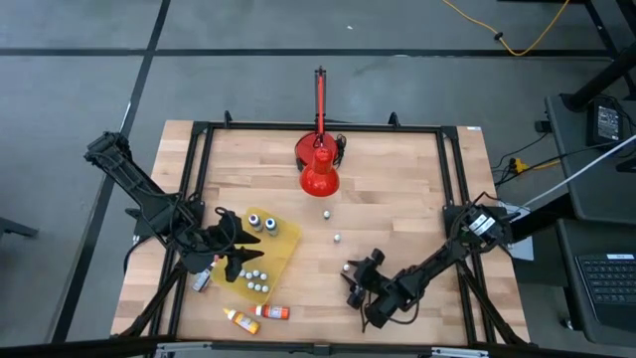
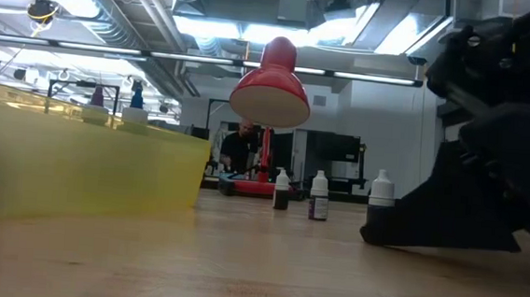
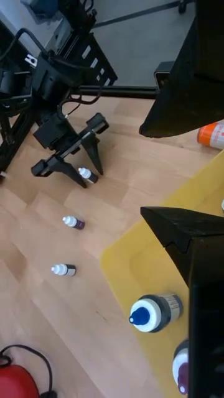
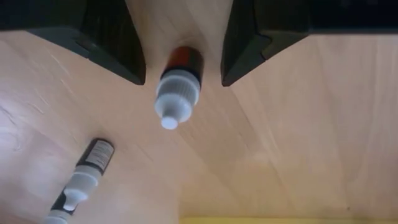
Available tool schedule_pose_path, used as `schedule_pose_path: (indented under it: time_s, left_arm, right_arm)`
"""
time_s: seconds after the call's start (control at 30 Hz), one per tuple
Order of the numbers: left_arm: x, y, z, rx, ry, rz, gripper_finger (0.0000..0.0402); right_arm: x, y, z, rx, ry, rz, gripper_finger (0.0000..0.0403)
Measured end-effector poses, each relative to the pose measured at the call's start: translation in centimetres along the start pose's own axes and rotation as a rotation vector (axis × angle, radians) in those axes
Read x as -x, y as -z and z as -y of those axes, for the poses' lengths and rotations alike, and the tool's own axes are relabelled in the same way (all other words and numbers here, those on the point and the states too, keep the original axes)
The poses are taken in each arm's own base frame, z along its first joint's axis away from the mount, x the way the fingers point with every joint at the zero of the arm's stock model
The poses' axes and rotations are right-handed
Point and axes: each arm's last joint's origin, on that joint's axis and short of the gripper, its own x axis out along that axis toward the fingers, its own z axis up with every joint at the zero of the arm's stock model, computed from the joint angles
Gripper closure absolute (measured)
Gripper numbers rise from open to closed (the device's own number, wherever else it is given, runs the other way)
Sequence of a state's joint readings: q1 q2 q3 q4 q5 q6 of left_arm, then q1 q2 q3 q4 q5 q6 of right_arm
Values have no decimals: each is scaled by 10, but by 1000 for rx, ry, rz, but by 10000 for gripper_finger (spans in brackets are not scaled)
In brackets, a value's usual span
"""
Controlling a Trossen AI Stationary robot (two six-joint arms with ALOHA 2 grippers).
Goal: Pick & Place food coloring
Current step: Put the small red food coloring bottle into the yellow bin
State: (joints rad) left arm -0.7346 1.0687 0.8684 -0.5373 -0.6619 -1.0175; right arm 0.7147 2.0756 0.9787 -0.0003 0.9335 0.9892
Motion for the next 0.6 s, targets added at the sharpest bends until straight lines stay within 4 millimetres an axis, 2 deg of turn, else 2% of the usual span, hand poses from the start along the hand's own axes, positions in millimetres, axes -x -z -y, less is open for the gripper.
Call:
schedule_pose_path:
  time_s: [0.13,0.4,0.6]
  left_arm:
    - [0,0,0,-4,-4,0,219]
    - [0,0,0,-10,-4,0,219]
    - [-1,-5,4,9,35,37,219]
  right_arm:
    - [-1,-1,0,-6,-8,-14,206]
    - [-1,-1,-1,-16,-28,-36,302]
    - [2,-13,-17,73,-66,-70,338]
